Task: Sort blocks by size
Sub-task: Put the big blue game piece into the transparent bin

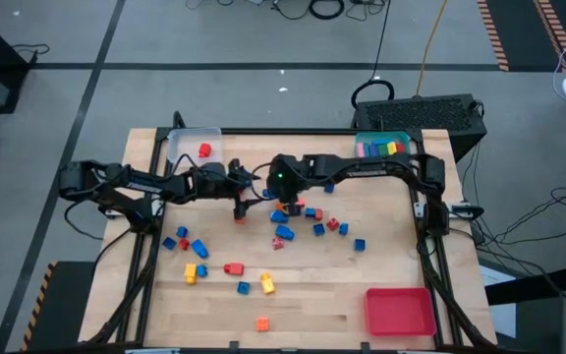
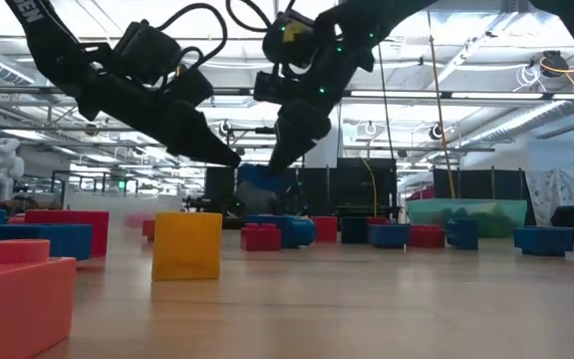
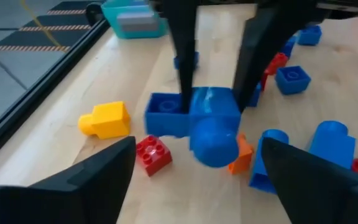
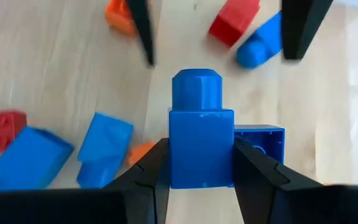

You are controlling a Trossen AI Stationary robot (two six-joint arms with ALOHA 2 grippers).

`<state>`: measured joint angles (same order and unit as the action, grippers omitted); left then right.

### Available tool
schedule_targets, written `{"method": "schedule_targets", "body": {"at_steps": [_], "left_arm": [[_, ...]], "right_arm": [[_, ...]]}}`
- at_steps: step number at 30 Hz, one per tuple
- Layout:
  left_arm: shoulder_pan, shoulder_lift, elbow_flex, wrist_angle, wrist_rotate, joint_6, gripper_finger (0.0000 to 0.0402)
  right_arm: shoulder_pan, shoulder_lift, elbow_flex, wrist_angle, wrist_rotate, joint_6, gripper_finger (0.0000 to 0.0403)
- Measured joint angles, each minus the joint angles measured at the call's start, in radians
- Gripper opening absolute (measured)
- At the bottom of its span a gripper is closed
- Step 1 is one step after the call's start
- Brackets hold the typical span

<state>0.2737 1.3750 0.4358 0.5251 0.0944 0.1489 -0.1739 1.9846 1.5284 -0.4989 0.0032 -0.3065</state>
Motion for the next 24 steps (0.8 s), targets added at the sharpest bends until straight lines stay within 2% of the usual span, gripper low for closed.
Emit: {"method": "schedule_targets", "body": {"at_steps": [7,24], "left_arm": [[-0.012,0.000,0.000,0.011,0.010,0.019,0.0339],[-0.012,0.026,0.002,0.030,0.007,0.022,0.0232]], "right_arm": [[0.007,0.000,0.000,0.049,-0.001,0.007,0.0123],[0.010,0.001,0.000,0.122,-0.003,0.031,0.0123]]}}
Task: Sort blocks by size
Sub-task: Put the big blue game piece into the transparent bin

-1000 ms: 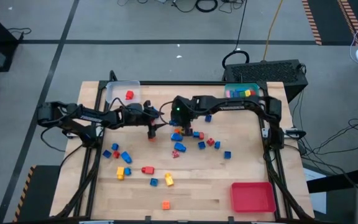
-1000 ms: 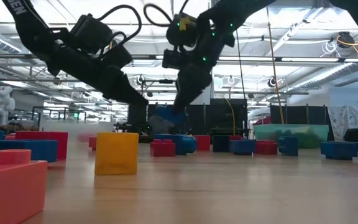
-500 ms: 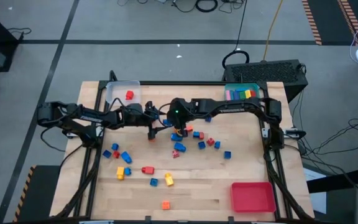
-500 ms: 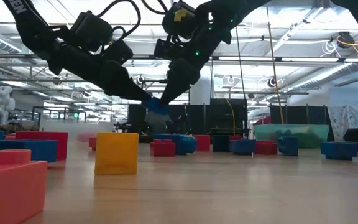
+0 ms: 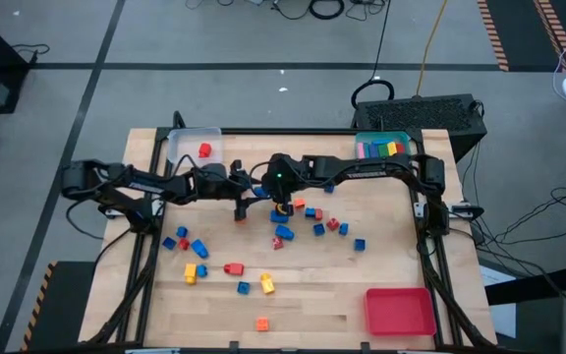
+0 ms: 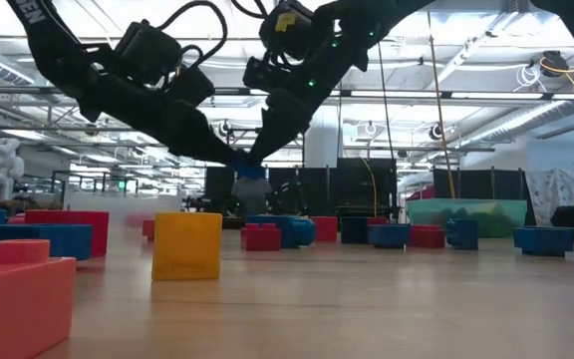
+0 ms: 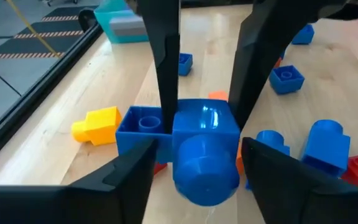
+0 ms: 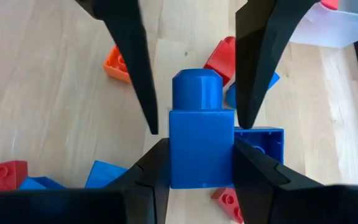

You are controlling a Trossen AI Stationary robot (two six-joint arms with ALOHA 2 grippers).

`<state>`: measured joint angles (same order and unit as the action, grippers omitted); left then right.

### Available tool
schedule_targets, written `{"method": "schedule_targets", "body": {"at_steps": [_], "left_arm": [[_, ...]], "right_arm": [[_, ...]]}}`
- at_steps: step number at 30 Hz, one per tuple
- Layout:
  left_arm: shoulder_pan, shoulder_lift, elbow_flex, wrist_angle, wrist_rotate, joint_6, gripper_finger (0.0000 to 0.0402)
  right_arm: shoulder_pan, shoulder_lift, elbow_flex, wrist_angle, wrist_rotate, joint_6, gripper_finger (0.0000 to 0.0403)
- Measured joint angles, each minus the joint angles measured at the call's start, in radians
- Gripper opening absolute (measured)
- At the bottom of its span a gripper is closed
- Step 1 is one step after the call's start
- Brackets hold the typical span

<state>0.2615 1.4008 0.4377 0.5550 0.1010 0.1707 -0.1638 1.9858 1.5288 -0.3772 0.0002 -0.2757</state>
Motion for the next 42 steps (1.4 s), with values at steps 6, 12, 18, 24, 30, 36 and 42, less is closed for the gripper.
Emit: {"method": "schedule_targets", "body": {"at_steps": [6,12,18,24,30,36,42], "left_arm": [[-0.001,0.038,0.000,0.033,0.001,0.000,0.0179],[0.000,0.039,0.007,0.038,0.009,0.000,0.0141],[0.011,0.034,0.016,0.025,0.006,-0.007,0.0141],[0.124,-0.023,0.021,-0.029,-0.095,-0.130,0.0141],[0.277,-0.100,0.020,-0.182,-0.096,-0.192,0.0141],[0.384,-0.162,0.018,-0.358,-0.244,-0.270,0.0141],[0.437,-0.213,0.018,-0.473,-0.350,-0.361,0.0141]], "right_arm": [[0.002,0.000,0.000,0.008,-0.002,0.009,0.0123],[0.002,0.000,0.001,-0.006,-0.006,0.025,0.0131],[0.002,-0.001,0.002,-0.016,0.001,0.093,0.0156],[-0.019,0.000,-0.001,-0.136,0.088,0.249,0.0188],[-0.032,-0.002,-0.032,-0.131,0.101,0.294,0.0186],[-0.027,0.000,-0.083,-0.082,0.099,0.295,0.0181],[-0.035,0.000,-0.133,-0.008,0.103,0.297,0.0181]]}}
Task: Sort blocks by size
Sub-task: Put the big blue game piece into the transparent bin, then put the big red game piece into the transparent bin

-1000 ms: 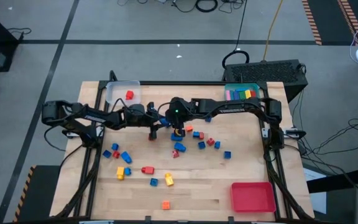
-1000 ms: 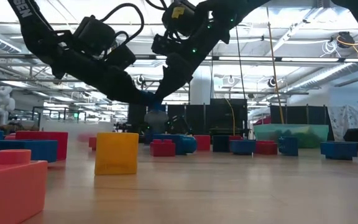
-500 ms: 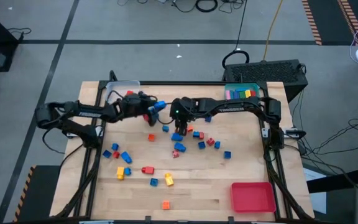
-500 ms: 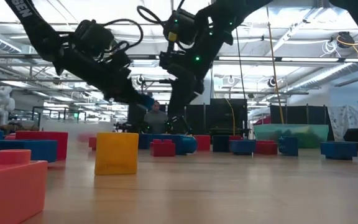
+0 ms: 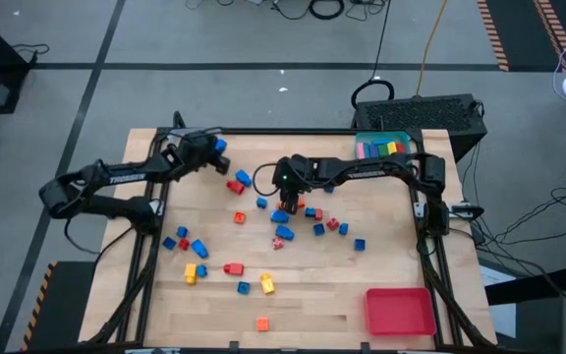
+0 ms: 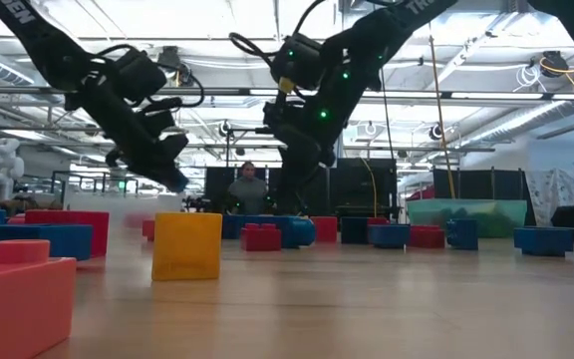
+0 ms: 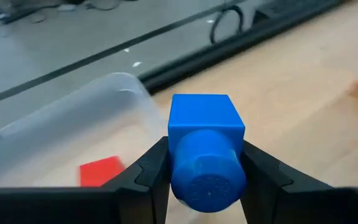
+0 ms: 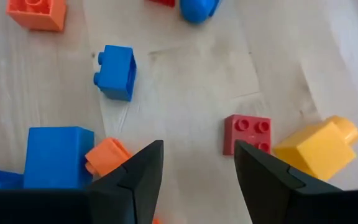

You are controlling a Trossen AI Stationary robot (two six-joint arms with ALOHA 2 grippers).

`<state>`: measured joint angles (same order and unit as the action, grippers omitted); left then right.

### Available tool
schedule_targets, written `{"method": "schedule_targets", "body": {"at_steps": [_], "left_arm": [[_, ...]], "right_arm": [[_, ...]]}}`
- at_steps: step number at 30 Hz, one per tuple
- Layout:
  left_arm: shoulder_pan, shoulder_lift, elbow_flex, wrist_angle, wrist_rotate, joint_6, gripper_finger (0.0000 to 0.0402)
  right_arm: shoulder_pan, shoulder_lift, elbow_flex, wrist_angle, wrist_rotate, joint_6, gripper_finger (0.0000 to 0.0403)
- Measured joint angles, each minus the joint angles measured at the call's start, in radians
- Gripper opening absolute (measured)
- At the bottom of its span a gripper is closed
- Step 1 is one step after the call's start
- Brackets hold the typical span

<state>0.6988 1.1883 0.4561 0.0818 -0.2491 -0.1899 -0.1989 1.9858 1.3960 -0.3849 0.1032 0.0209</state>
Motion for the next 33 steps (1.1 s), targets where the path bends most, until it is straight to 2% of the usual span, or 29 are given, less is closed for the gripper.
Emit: {"method": "schedule_targets", "body": {"at_steps": [5,9,15,19,25,29,33], "left_arm": [[0.016,-0.009,0.000,-0.032,-0.063,-0.033,0.0141],[0.035,-0.008,0.000,-0.060,-0.122,-0.075,0.0142],[0.073,-0.007,0.000,-0.087,-0.136,-0.119,0.0189],[0.087,-0.006,0.000,-0.092,-0.135,-0.119,0.0200],[0.086,-0.006,0.000,-0.092,-0.098,-0.056,0.0203],[0.086,-0.006,0.000,-0.088,-0.018,-0.035,0.0204],[0.086,-0.007,-0.001,-0.078,-0.011,0.013,0.0205]], "right_arm": [[-0.004,0.000,-0.016,0.068,-0.005,-0.006,0.0181],[-0.006,0.000,-0.017,0.228,-0.005,0.005,0.0180],[-0.007,0.044,-0.016,0.432,-0.004,0.048,0.0180],[-0.018,0.092,-0.011,0.513,-0.004,0.103,0.0180],[-0.038,0.195,0.091,0.507,0.001,0.152,0.0180],[-0.047,0.255,0.189,0.443,0.000,0.170,0.0180],[-0.048,0.314,0.285,0.375,-0.004,0.169,0.0187]]}}
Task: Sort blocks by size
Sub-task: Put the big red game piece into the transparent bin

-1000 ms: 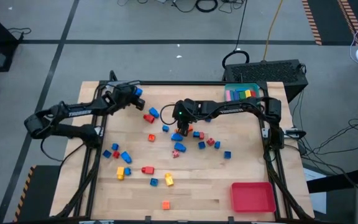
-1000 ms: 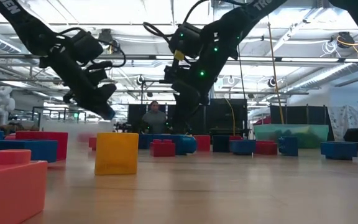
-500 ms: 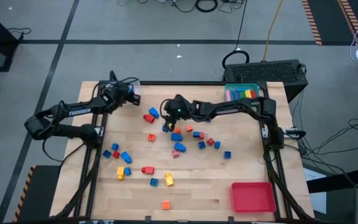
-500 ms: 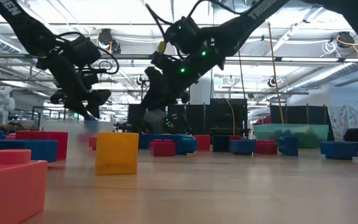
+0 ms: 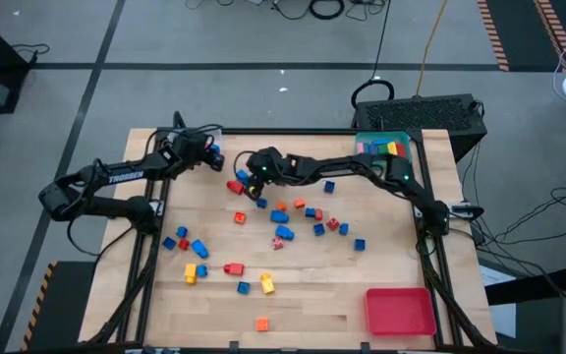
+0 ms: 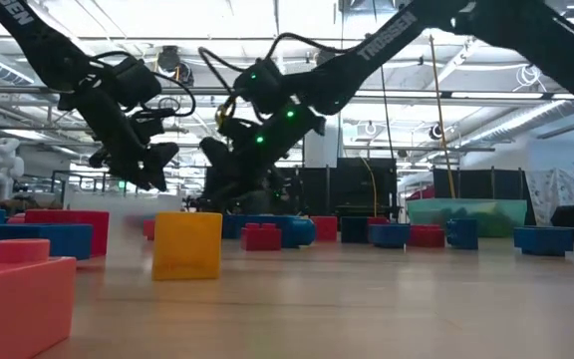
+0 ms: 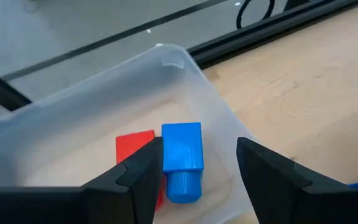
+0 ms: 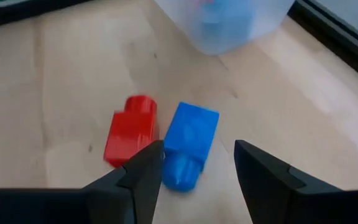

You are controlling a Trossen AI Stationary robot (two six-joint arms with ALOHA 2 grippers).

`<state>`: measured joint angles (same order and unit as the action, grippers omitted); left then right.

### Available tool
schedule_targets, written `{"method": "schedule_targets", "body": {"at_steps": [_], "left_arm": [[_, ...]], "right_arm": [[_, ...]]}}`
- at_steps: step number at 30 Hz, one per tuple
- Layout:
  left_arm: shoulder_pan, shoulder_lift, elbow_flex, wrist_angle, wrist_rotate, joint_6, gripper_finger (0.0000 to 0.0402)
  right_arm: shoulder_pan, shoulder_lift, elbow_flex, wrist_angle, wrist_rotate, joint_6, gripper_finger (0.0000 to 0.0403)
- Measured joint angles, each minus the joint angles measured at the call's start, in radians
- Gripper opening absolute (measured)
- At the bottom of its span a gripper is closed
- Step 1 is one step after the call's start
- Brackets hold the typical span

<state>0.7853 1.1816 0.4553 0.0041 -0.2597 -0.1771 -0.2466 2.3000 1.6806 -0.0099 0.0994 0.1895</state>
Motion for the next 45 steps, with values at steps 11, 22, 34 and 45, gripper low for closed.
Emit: {"method": "schedule_targets", "body": {"at_steps": [11,22,34,45], "left_arm": [[0.000,-0.001,0.000,0.019,0.103,0.031,0.0205],[0.000,-0.001,0.000,0.009,0.107,0.042,0.0206],[0.000,-0.001,0.000,0.000,0.119,0.063,0.0206],[0.000,-0.001,0.000,0.005,0.157,0.054,0.0206]], "right_arm": [[-0.010,0.203,0.308,-0.194,-0.035,0.046,0.0257],[-0.007,0.204,0.342,-0.303,0.000,0.033,0.0243],[0.073,0.156,0.337,-0.441,-0.117,-0.036,0.0240],[0.054,0.141,0.335,-0.375,0.031,0.001,0.0240]]}}
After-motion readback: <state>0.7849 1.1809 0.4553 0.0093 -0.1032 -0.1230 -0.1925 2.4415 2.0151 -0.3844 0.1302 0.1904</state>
